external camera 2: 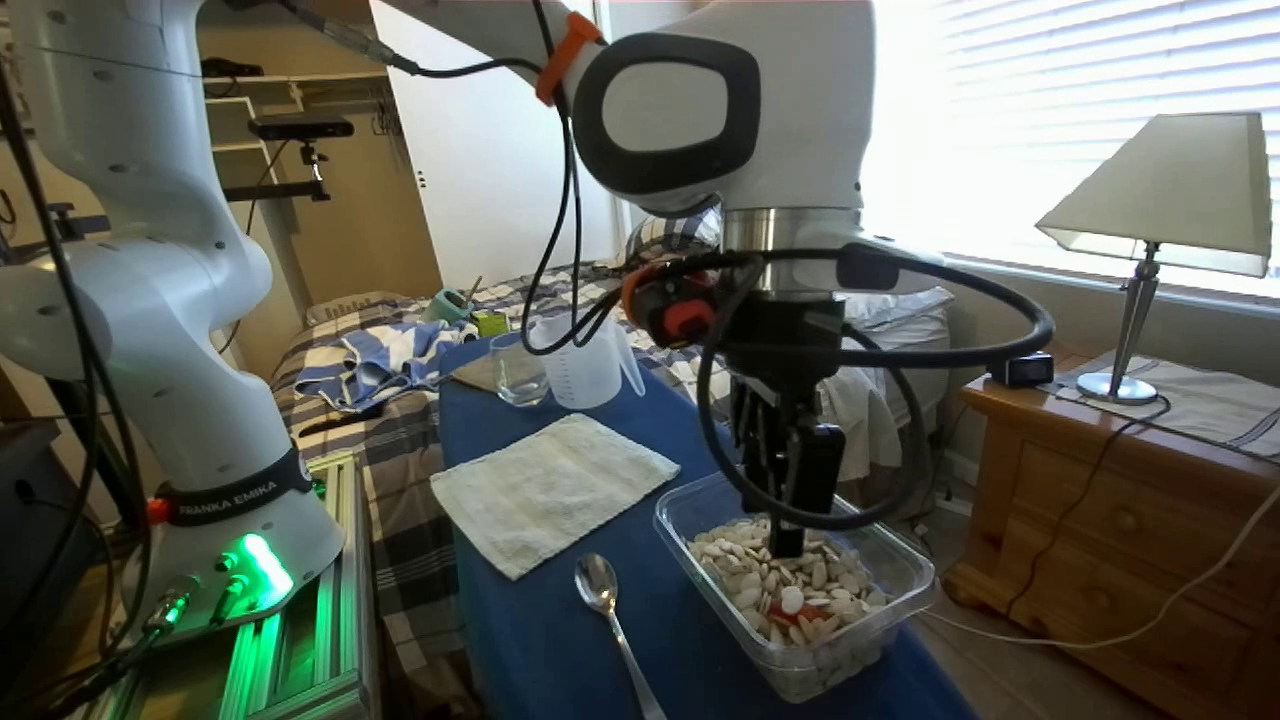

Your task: Put some of the contents of the clear lunchbox on the right onto the silver spoon

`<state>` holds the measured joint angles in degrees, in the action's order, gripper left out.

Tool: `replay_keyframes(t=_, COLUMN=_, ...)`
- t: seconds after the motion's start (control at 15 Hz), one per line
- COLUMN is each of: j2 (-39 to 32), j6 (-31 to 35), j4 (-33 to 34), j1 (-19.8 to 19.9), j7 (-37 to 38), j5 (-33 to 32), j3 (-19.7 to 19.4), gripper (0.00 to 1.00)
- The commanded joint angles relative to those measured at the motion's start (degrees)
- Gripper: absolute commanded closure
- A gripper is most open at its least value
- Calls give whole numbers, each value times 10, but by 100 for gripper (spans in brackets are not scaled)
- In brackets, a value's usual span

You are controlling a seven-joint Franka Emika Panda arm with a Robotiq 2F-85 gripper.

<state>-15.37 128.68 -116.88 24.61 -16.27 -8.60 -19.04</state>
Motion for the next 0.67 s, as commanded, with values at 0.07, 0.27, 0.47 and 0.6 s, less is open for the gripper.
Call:
replay_keyframes(t=0.07, j2=-10, j6=69, j4=-23, j1=7, j7=-13, j5=9, j3=0, gripper=2)
replay_keyframes(t=0.27, j2=-20, j6=92, j4=-32, j1=10, j7=-17, j5=16, j3=2, gripper=0)
replay_keyframes(t=0.47, j2=-29, j6=104, j4=-36, j1=13, j7=-21, j5=23, j3=4, gripper=26)
replay_keyframes(t=0.6, j2=-33, j6=109, j4=-36, j1=15, j7=-22, j5=25, j3=6, gripper=31)
